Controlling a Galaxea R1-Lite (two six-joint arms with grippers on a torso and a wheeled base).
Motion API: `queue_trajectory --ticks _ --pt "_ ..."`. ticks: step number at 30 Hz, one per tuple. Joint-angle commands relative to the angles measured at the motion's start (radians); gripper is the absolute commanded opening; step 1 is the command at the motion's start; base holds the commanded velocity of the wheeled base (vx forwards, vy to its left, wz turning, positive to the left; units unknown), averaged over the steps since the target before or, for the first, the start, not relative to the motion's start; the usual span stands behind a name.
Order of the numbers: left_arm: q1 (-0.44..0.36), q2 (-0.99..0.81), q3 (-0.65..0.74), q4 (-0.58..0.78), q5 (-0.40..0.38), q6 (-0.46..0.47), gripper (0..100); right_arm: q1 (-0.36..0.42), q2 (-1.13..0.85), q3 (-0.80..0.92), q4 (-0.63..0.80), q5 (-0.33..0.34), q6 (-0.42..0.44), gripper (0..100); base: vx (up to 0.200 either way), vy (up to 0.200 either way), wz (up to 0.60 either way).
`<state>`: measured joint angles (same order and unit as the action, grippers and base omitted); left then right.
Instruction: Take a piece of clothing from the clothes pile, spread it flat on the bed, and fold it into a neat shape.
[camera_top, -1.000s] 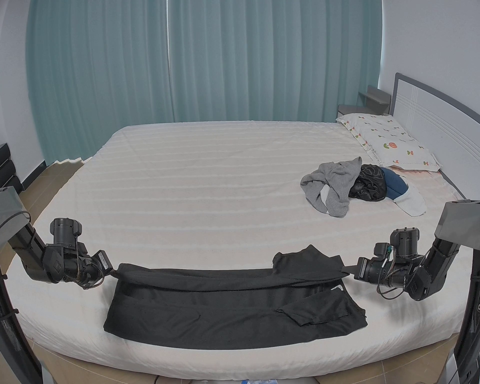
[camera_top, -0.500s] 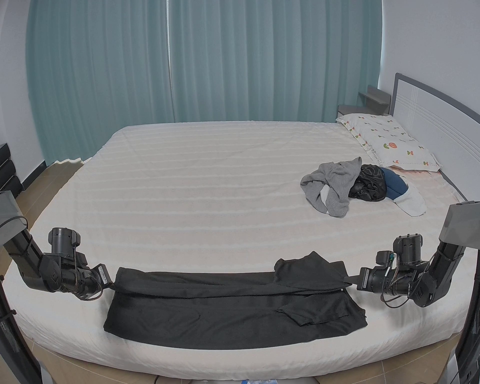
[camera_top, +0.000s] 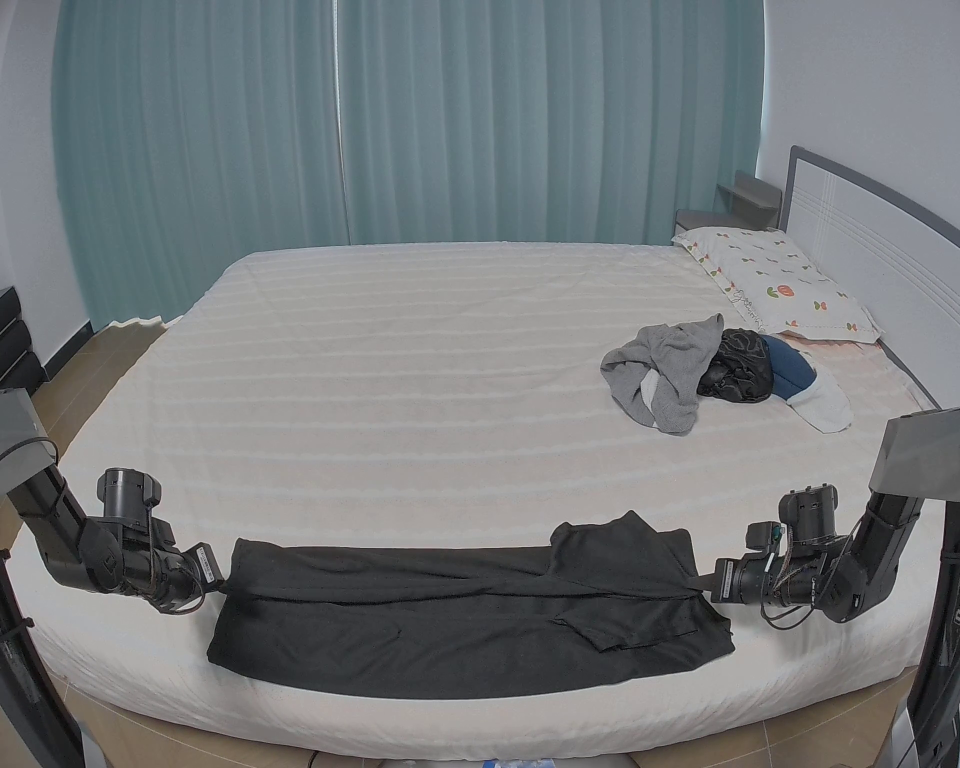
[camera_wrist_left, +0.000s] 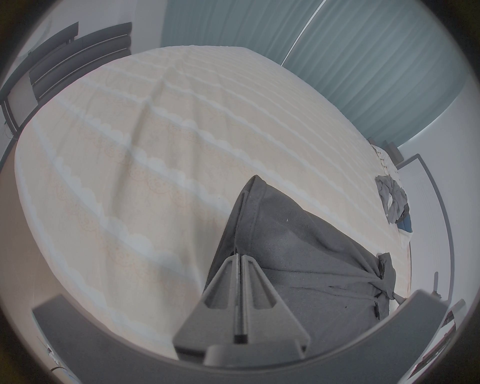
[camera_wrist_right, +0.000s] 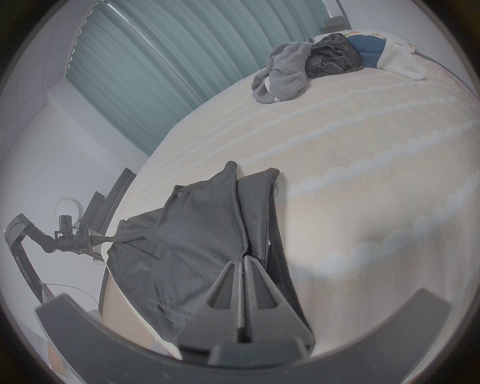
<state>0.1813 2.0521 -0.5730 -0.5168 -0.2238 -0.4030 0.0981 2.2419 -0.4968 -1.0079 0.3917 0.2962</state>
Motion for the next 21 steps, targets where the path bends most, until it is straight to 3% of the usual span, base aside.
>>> queue_trajectory --ticks 1,7,8,9,12,13,15,16,21 --pt "0.026 -0.027 -0.013 0.0 -0.002 -0.004 0 -0.009 -0.008 -0.02 -0.012 0.001 0.006 0 0.0 0.0 0.0" --pt "0.043 -0.05 -0.042 -0.008 -0.011 -0.048 0 -0.023 -0.033 -0.072 -0.017 -0.005 0.012 0 0.0 0.0 0.0" --pt "0.04 -0.046 -0.074 -0.015 -0.012 -0.134 0 -0.024 -0.039 -0.105 -0.018 -0.007 0.046 0 0.0 0.0 0.0" --pt "0.04 -0.046 -0.082 -0.015 -0.012 -0.148 0 -0.024 -0.041 -0.111 -0.02 -0.01 0.057 0 0.0 0.0 0.0" --pt "0.037 -0.043 -0.114 -0.015 -0.014 -0.206 0 -0.021 -0.044 -0.14 -0.043 -0.036 0.113 0 0.0 0.0 0.0" --pt "0.033 -0.04 -0.153 -0.014 -0.026 -0.252 0 -0.018 -0.035 -0.175 -0.075 -0.076 0.159 0 0.0 0.0 0.0" --pt "0.033 -0.038 -0.156 -0.014 -0.028 -0.255 0 -0.018 -0.033 -0.181 -0.078 -0.082 0.164 0 0.0 0.0 0.0" --pt "0.006 -0.017 -0.235 -0.002 -0.035 -0.313 0 -0.012 -0.001 -0.25 -0.06 -0.12 0.175 0 0.0 0.0 0.0" --pt "-0.036 0.017 -0.354 0.001 -0.031 -0.39 0 -0.001 0.068 -0.379 -0.038 -0.155 0.181 0 0.0 0.0 0.0"
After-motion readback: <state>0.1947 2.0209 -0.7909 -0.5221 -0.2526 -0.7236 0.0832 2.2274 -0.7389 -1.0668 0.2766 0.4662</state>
